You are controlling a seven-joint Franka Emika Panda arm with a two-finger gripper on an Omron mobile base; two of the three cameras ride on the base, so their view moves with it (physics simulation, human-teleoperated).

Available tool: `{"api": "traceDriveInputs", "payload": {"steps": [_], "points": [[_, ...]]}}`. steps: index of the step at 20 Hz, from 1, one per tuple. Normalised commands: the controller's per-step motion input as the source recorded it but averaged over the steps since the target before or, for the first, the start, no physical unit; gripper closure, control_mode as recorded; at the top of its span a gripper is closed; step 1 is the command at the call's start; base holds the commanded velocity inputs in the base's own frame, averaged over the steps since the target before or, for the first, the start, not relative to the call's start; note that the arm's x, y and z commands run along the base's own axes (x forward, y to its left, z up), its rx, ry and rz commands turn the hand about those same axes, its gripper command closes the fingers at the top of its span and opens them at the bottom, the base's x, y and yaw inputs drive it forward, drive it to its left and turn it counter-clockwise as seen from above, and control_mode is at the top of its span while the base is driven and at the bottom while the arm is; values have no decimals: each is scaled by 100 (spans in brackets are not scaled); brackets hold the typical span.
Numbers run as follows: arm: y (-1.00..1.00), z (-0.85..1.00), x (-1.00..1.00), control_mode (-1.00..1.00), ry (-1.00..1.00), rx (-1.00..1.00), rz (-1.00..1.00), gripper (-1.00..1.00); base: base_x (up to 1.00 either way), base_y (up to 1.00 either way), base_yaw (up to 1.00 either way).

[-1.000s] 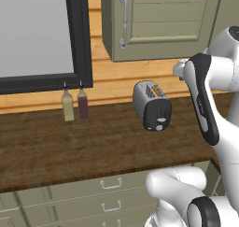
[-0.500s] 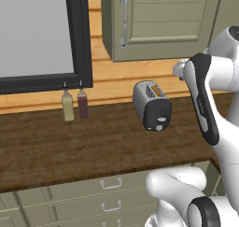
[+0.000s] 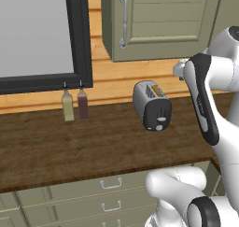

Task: Start the toaster. Once the lever pops up, take the bread to the plate on the dining counter.

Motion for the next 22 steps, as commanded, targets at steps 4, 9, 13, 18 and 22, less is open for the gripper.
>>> {"api": "traceDriveInputs", "payload": {"steps": [4, 9, 13, 18, 22], "points": [[0, 0, 0, -100, 0, 0, 0, -100, 0, 0, 0], [0, 0, 0, -100, 0, 0, 0, -100, 0, 0, 0], [0, 0, 0, -100, 0, 0, 0, -100, 0, 0, 0], [0, 0, 0, -100, 0, 0, 0, -100, 0, 0, 0], [0, 0, 0, -100, 0, 0, 0, -100, 0, 0, 0]]}}
